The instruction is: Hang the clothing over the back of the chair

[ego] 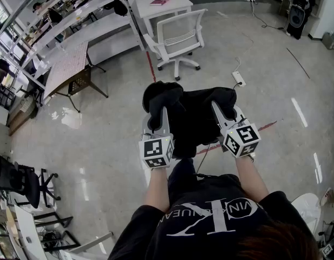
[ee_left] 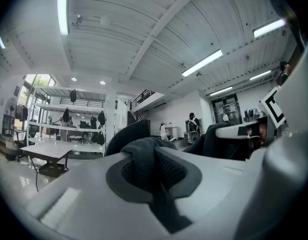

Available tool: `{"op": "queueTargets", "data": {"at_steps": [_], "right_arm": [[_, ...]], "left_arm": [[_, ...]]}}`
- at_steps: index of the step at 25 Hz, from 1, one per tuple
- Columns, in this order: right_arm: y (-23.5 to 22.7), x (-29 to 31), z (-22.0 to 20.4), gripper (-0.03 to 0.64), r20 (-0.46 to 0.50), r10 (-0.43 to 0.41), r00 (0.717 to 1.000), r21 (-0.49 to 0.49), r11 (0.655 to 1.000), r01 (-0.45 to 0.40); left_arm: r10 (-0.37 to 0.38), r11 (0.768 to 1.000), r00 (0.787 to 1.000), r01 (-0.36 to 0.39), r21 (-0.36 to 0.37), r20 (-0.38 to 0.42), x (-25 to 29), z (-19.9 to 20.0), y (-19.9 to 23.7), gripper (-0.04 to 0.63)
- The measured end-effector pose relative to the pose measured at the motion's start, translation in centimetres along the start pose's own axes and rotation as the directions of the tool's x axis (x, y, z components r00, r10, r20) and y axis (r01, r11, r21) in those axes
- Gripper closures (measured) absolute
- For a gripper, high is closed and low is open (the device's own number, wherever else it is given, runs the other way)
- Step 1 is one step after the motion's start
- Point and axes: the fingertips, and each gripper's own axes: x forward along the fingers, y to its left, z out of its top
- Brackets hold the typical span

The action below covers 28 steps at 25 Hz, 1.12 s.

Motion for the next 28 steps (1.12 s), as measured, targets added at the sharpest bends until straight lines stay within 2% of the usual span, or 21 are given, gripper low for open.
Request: {"op": "queueTargets", "data": {"at_steps": [12, 28], "right_arm": [[-4.2, 2.8, -0.2, 0.58, -0.004, -0.053, 0.999, 0.015, 0.998, 0.053], [-11.7, 15.6, -0.7, 0.58, -0.052, -0.068, 0.996, 0.047, 0.996, 0.071]], "left_arm": [[-0.05, 0.999, 0.999, 0.05, -0.005, -0.019, 5.7, -0.3, -0.2, 0.557], [-0.095, 0.995, 0.993, 0.093, -0.033, -0.066, 20.0, -1.4, 5.0, 0.557]]}}
